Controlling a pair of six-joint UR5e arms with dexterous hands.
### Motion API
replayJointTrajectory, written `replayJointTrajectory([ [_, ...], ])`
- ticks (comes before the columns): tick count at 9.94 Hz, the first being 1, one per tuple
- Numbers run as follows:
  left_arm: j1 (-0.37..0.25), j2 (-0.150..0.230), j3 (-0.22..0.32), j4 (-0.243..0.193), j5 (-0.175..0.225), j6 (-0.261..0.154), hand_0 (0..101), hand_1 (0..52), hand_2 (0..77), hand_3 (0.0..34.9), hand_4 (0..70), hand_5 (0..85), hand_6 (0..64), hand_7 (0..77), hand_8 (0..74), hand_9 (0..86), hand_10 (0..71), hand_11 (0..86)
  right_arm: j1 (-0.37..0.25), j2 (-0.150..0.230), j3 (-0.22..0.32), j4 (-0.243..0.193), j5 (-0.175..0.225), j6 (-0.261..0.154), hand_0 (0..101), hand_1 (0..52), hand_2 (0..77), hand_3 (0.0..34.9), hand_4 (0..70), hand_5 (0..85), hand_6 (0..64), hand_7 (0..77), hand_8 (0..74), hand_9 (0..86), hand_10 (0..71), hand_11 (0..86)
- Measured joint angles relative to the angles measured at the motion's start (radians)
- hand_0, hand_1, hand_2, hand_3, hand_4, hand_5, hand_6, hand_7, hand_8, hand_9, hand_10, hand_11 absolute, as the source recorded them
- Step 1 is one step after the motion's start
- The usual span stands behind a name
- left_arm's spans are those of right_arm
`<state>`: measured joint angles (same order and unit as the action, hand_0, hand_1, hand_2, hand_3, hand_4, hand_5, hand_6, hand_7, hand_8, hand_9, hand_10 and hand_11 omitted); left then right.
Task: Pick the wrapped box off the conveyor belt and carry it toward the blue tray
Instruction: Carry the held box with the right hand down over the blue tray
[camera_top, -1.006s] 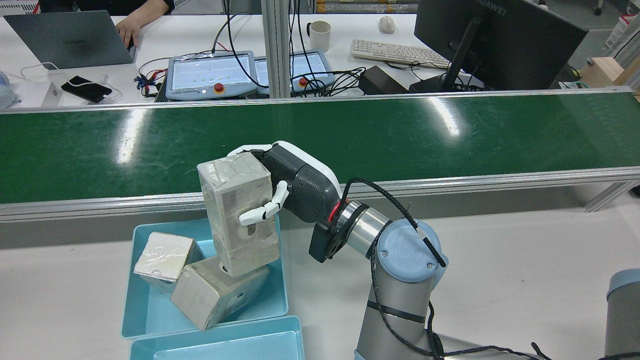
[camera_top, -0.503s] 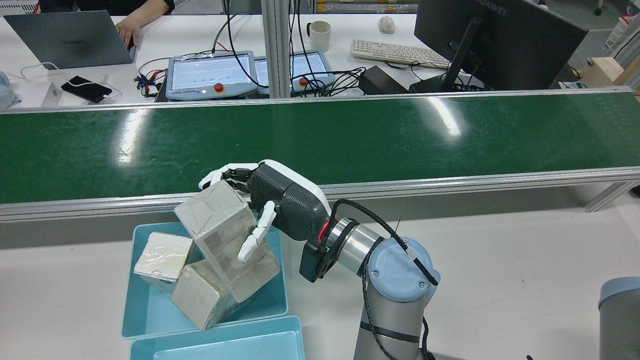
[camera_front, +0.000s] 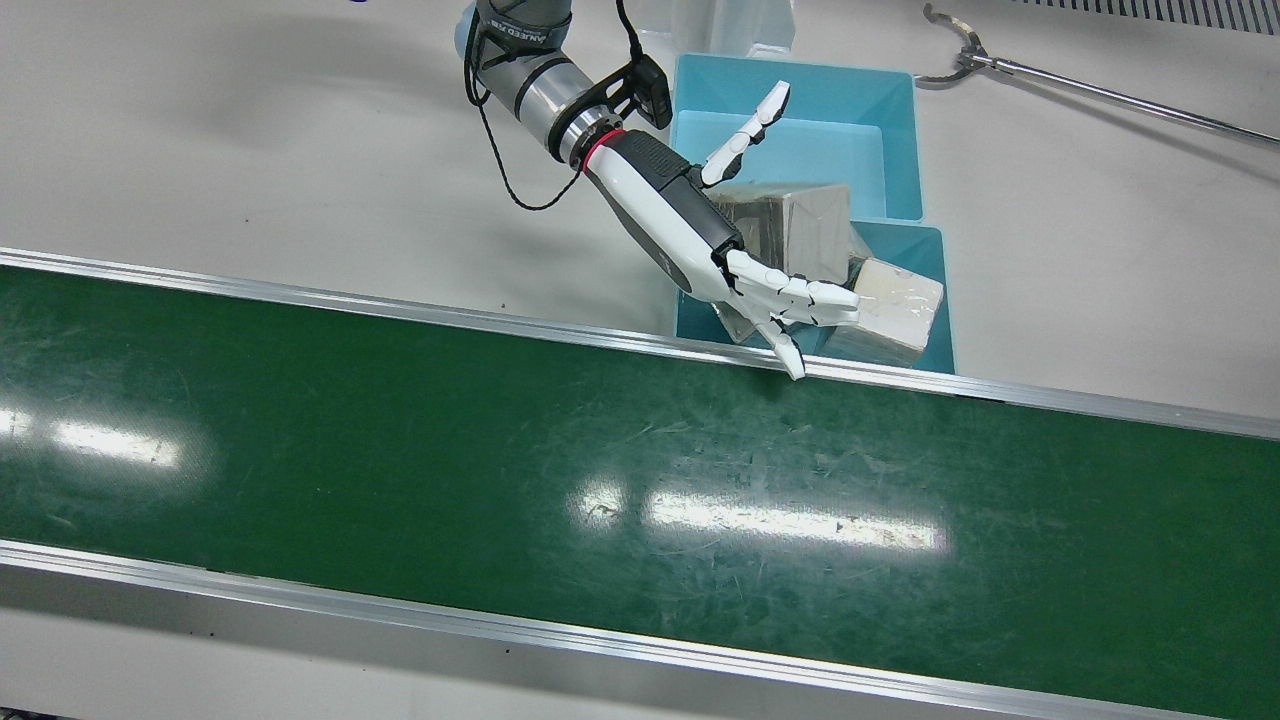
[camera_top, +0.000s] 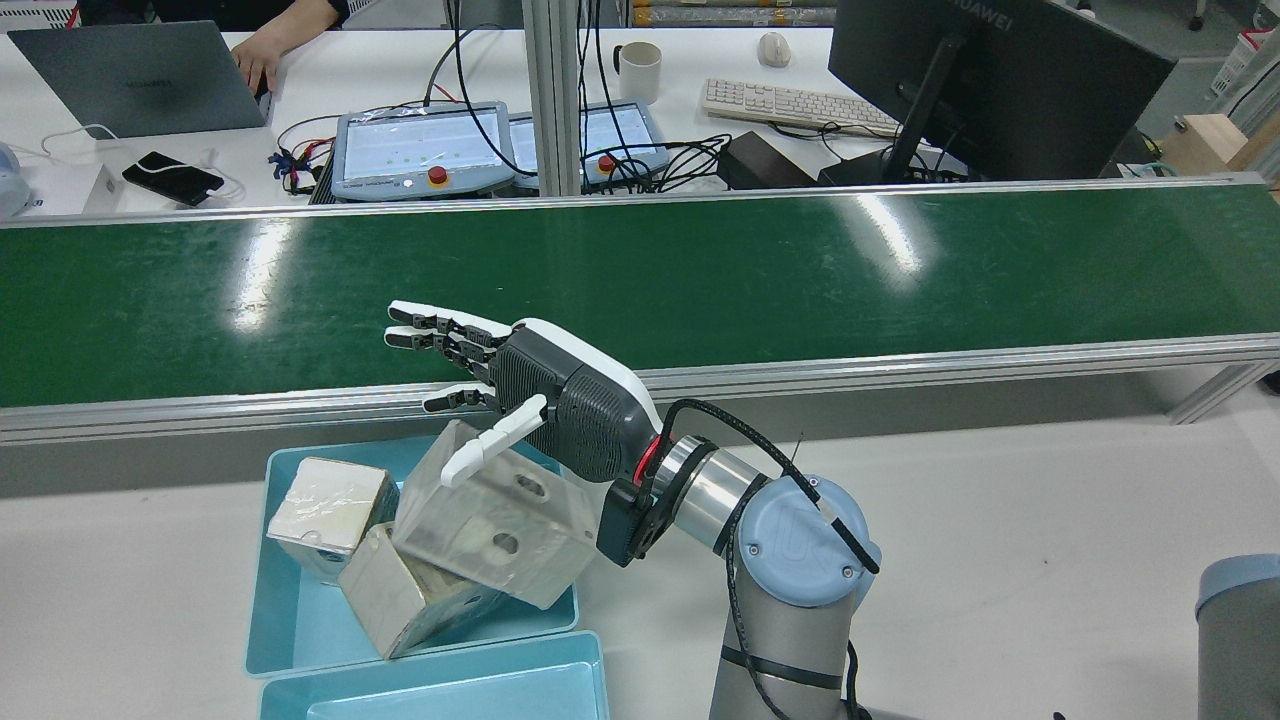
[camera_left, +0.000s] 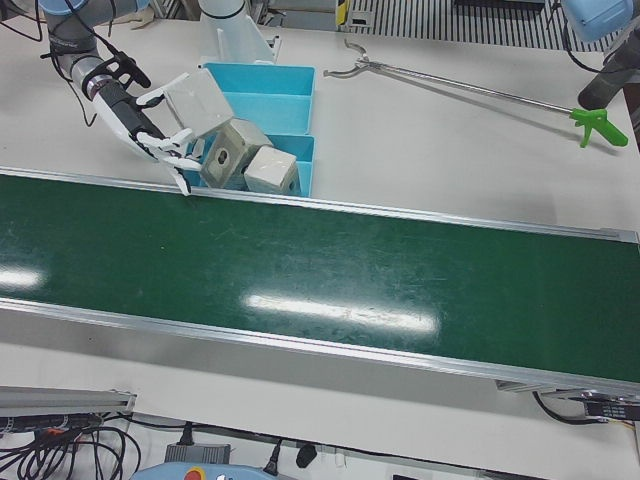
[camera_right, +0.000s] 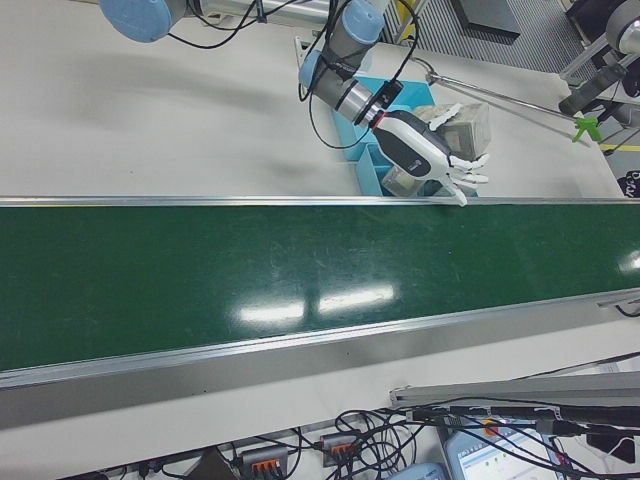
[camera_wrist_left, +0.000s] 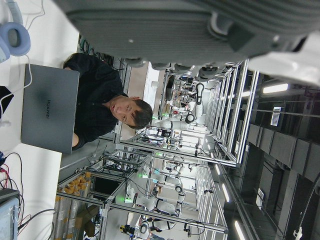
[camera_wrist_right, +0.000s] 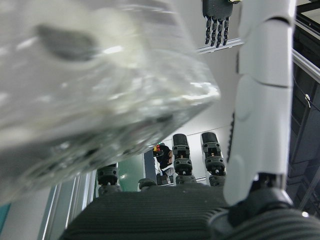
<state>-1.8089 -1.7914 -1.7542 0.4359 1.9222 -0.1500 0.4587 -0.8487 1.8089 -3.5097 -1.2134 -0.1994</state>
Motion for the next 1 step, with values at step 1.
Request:
replayJointTrajectory([
  [1, 0.0, 0.0, 0.0, 0.0, 0.0, 0.0, 0, 0.0, 1.1, 0.0, 0.0, 1.1, 0.0, 0.5, 0.5, 0.5, 0.5, 0.0, 0.0, 0.0, 0.005, 0.0, 0.0, 0.0, 49, 12.0, 1.1, 19.0, 14.2, 13.1, 2.7, 15.8, 0.0, 1.6, 0.0, 12.5],
])
